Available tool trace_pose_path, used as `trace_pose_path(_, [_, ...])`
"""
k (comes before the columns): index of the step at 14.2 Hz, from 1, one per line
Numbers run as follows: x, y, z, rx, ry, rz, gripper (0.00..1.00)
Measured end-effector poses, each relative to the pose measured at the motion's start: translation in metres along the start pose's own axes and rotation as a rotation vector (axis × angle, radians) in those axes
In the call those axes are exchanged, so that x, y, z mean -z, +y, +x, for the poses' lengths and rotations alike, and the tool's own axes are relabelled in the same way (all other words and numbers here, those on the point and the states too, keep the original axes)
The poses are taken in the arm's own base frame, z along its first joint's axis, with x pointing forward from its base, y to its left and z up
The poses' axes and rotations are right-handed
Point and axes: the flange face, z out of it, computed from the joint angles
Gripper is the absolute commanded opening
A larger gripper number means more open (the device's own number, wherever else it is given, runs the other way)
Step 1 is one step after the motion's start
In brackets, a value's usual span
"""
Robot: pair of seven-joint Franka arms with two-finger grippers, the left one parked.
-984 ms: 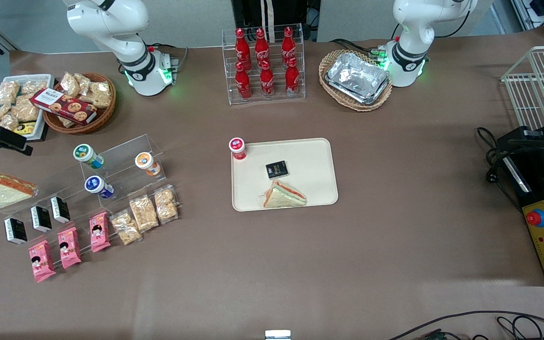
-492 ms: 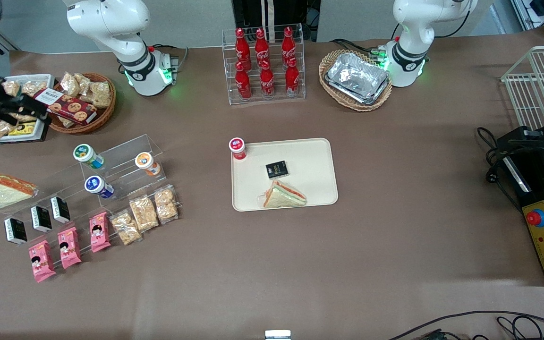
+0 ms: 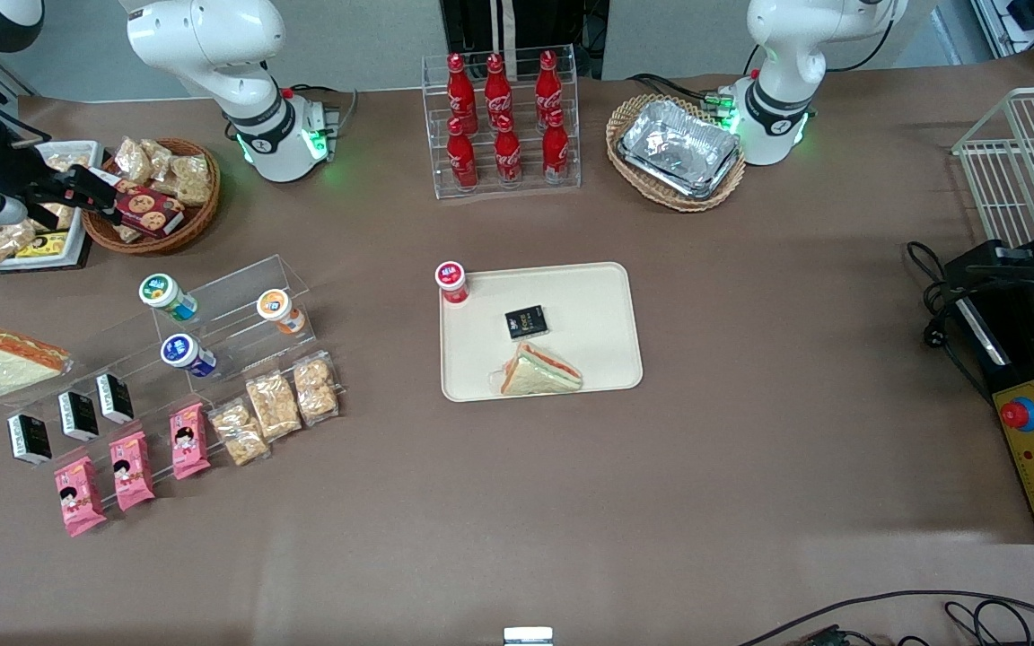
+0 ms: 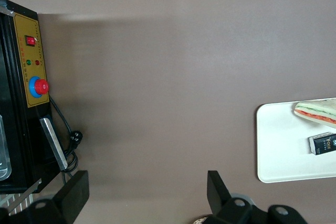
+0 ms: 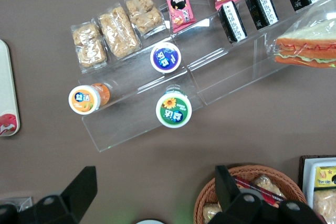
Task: Place green gum on tray
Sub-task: 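Lower the right gripper and grasp the green-capped bottle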
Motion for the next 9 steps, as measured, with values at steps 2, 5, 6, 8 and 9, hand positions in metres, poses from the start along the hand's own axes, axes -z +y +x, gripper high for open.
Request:
trace_pose_path(2, [-0.015,-0.001,0.003,0.003,0.012,-0.002,1.00])
trace_pose_path(5, [-0.057,-0.004,0.011,0.007,0.016,-0.007,1.00])
trace_pose_path(6, [-0.074,-0.004,0.015,0.008,0.008,-0.011,1.00])
trace_pose_path(8, [-0.104,-0.004,0.024,0.010,-0.006,-0.024,1.00])
trace_pose_path(9, [-0.119,-0.004,0.028,0.013,-0.007,-0.033,1.00])
